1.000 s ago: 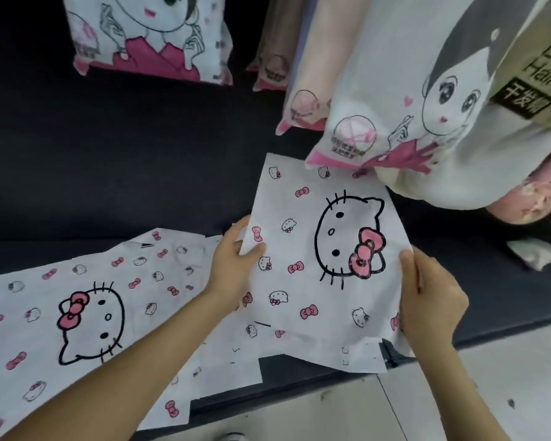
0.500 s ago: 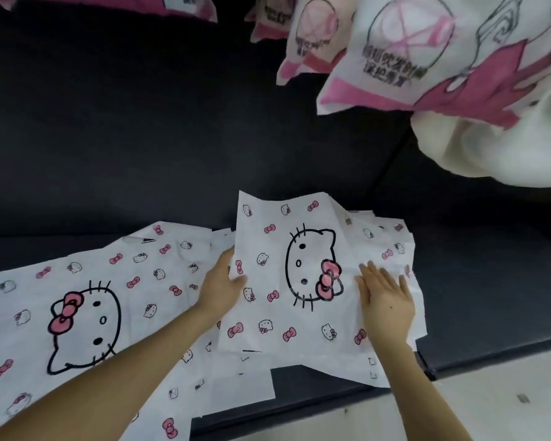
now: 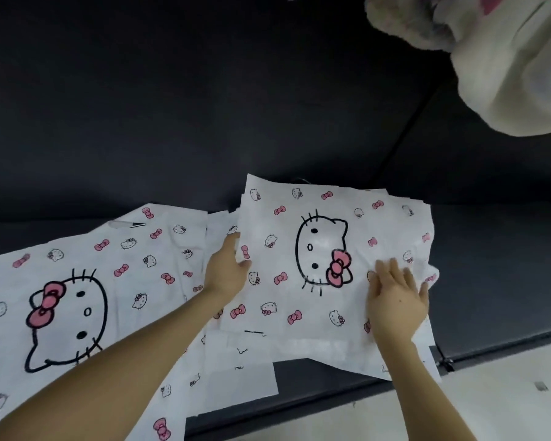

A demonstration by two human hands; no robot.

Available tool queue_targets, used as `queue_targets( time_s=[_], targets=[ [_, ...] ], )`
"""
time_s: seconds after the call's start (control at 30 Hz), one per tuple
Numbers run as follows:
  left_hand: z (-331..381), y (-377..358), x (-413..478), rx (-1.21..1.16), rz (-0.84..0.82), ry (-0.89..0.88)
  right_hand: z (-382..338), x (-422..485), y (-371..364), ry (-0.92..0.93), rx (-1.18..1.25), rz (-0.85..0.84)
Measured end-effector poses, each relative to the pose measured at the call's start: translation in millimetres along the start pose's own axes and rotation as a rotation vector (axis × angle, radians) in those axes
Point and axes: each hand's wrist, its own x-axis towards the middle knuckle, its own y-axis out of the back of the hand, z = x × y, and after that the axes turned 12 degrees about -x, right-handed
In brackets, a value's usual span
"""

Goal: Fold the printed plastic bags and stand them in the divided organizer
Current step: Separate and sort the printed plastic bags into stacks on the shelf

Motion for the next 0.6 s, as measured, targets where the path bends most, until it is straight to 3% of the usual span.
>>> queue_targets(
  time_s=[0.2, 0.33, 0.47, 0.6],
  targets=[
    [-10, 17, 0, 0.351, -0.009, 0.007, -22, -12, 9, 0.028, -0.095, -0.117],
    [-22, 64, -19, 0.427, -0.048, -0.124, -59, -29, 34, 0.047, 0.059, 0.001],
    [-58, 145, -46, 0.575, -0.123, -0.212, -144, -77, 68, 0.333, 0.407, 0.038],
    [-98, 243, -81, 0.869, -0.162, -0.311, -222, -124, 71, 0.549, 0.402, -0.151]
  ],
)
